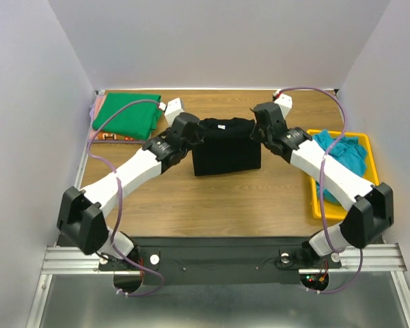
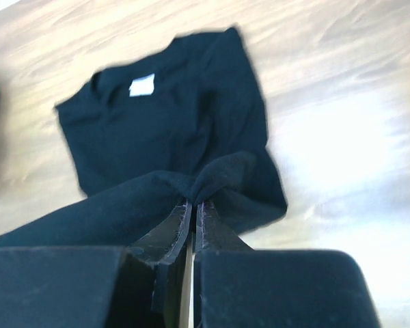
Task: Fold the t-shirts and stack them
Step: Fold the tshirt
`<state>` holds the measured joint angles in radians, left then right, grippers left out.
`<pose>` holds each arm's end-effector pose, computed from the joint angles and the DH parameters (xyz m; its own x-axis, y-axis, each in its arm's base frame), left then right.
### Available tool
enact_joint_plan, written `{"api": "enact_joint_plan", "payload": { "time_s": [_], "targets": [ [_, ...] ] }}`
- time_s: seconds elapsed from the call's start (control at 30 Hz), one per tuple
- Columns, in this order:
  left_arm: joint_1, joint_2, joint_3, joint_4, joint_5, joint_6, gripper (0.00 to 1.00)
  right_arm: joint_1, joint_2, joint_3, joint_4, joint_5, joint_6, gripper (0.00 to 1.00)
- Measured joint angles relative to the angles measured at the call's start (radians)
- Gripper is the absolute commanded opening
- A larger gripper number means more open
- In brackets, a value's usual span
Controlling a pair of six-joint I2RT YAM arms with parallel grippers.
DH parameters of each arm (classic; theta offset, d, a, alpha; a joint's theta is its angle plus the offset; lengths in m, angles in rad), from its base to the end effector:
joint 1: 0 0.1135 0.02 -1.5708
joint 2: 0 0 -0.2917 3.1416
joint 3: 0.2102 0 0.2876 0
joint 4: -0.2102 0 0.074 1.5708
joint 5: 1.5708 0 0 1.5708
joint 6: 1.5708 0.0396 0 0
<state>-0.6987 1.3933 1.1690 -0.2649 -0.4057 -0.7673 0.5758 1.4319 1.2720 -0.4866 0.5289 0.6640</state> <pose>0.2807 -0.2154 0.3447 -0.4841 -0.4264 -0.7641 -0.0164 0.8775 -0.4793 0.3071 0.1756 0.3517 -0.4794 0.3231 -0.8159 0.2072 0.9451 0.2525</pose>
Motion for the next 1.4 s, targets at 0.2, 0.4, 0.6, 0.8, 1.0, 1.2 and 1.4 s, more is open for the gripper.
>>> {"api": "enact_joint_plan", "payload": {
  "time_s": [0.2, 0.4, 0.6, 0.8, 1.0, 1.2, 1.4],
  "targets": [
    [0.07, 0.162, 0.148, 0.036, 0.043, 0.068, 0.0, -0.076, 0.13, 0.109, 0.035, -0.006, -0.034, 0.0],
    [0.131, 0.318, 0.283, 0.032, 0.068, 0.103, 0.0, -0.138, 0.267, 0.202, 0.081, -0.079, -0.073, 0.0],
    [0.19, 0.469, 0.378, 0.034, 0.101, 0.117, 0.0, -0.18, 0.442, 0.31, 0.121, -0.152, -0.108, 0.0],
    [0.235, 0.631, 0.501, 0.037, 0.129, 0.137, 0.0, -0.207, 0.614, 0.416, 0.154, -0.18, -0.117, 0.01],
    [0.256, 0.802, 0.677, -0.007, 0.157, 0.148, 0.3, -0.225, 0.739, 0.474, 0.159, -0.178, -0.115, 0.31],
    [0.268, 0.866, 0.79, -0.089, 0.174, 0.181, 0.98, -0.238, 0.793, 0.511, 0.156, -0.184, -0.132, 1.0],
    [0.28, 0.782, 0.686, -0.068, 0.21, 0.211, 0.98, -0.249, 0.695, 0.432, 0.159, -0.238, -0.144, 1.0]
  ]
}}
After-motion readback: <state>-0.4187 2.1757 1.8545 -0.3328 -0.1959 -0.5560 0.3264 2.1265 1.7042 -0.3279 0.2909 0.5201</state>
